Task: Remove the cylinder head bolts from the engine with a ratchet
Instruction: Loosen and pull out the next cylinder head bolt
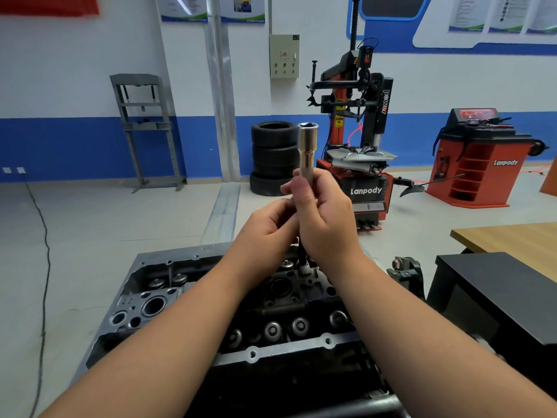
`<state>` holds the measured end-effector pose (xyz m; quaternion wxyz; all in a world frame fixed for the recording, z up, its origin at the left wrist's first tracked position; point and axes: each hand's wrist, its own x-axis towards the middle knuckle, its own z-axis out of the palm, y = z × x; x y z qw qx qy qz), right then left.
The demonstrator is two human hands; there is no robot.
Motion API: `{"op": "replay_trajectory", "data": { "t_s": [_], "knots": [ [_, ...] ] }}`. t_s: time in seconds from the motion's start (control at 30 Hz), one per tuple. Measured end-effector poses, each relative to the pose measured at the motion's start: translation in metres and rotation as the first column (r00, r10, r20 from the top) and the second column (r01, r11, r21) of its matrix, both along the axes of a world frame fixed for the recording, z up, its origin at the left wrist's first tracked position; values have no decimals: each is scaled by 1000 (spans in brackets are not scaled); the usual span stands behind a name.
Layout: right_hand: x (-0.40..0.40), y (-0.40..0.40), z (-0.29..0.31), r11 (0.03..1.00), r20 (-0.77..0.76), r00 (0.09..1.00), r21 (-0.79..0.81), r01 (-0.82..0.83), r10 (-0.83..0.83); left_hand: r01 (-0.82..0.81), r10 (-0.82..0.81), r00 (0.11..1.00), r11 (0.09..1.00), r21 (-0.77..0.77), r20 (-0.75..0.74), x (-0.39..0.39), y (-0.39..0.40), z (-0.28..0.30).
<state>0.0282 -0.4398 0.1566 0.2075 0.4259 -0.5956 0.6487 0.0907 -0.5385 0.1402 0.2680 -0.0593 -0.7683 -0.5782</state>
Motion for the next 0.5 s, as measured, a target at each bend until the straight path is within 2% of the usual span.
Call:
{"op": "replay_trajectory", "data": {
  "t_s": [0.17,0.33,0.5],
  "knots": [
    [-4,0,-2,998,-19,999,-43,47,-47,-49,50,999,998,41,-10,-3,-1,-1],
    [-3,-1,-2,999,7,999,-2,-47,47,59,-62,997,994,94,36,0,2,-3],
    [-1,-1,-1,998,-2,998,0,-65,65,-19,19,1000,999,26,3,0,1,1]
  ]
}}
